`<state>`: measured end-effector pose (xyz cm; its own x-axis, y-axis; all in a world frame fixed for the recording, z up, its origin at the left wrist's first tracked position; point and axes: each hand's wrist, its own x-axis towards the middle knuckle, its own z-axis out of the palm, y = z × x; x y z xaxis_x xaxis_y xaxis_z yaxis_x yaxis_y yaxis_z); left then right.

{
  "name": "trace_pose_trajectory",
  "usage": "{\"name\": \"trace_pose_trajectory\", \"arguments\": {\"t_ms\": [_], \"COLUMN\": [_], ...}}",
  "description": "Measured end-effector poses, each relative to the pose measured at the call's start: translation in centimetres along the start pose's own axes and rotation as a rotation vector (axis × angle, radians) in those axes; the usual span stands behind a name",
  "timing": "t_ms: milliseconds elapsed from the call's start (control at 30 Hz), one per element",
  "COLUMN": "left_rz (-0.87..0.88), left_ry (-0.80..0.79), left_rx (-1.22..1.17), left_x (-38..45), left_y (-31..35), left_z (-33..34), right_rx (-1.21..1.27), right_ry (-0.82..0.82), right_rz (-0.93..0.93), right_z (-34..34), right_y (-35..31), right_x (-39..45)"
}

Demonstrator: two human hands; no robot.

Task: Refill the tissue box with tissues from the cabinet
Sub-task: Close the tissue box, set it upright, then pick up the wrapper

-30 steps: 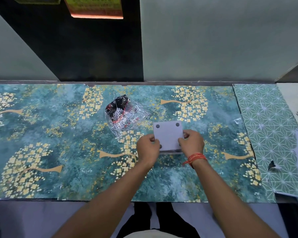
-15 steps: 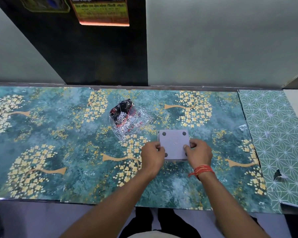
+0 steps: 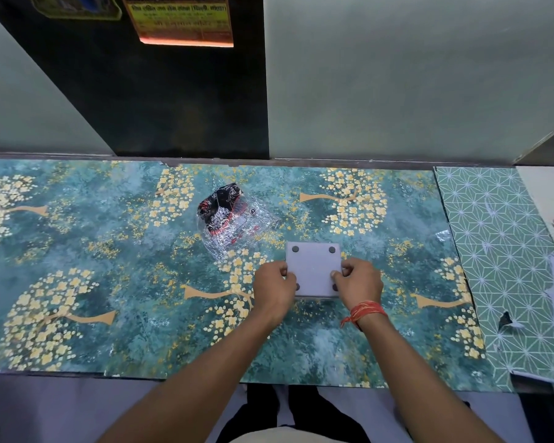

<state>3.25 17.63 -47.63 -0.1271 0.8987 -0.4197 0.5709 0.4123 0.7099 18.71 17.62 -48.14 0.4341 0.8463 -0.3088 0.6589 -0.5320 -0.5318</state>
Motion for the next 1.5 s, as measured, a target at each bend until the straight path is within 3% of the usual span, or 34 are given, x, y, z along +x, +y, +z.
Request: {"name": "trace_pose_trajectory", "arguments": {"t_ms": [267, 533, 700, 767, 833, 900, 967, 1033, 1100, 1200, 1267, 1500], "left_rz": [-0.073, -0.169, -0.496, -0.657, -0.847, -0.925, -0.878, -0.773, -0.602, -0.245, -0.096, -0.179], "left_ry": [-0.045, -0.236, -0.447, -0.539, -0.573, -0.491, -0.457, -0.426, -0.311, -0.116, -0.053, -0.023], "left_rx": [-0.017, 0.245, -0.134, -0.411, -0.743, -0.918, -0.928, -0.906, -0.887, -0.741, -0.671, -0.702], "left_x": [0.5, 3.0, 4.3, 4.6, 5.2, 5.6, 5.4, 5.1, 5.1, 4.9, 4.9, 6.6], "left_y": [1.1, 1.3, 2.4, 2.3, 1.3, 0.6, 0.6, 0.8, 0.8, 0.8, 0.7, 0.3], "left_z": [-1.0, -2.0, -2.9, -3.5, -3.7, -3.8, -3.7, -3.4, -2.9, -2.5, -2.1, -1.2], "right_rx": [-0.022, 0.086, 0.301, 0.387, 0.478, 0.568, 0.594, 0.595, 0.729, 0.955, 0.905, 1.091], "right_ry": [-0.049, -0.231, -0.443, -0.490, -0.459, -0.382, -0.317, -0.262, -0.223, -0.473, -0.517, -0.338], "right_rz": [0.050, 0.174, 0.268, 0.278, 0.206, 0.028, -0.145, -0.186, -0.030, 0.338, 0.341, 0.247], "right_z": [-0.1, -0.5, -1.5, -1.6, -1.4, -0.9, -0.4, -0.2, -0.3, -0.9, -0.6, 1.1], "right_y": [-0.2, 0.2, 0.1, 0.4, 1.1, 1.9, 1.8, 0.8, -0.5, -2.4, -2.9, -3.7], "right_x": [0.4, 1.7, 2.6, 2.5, 1.7, 0.9, 0.4, 0.3, 0.8, 1.4, 1.8, 3.8]}}
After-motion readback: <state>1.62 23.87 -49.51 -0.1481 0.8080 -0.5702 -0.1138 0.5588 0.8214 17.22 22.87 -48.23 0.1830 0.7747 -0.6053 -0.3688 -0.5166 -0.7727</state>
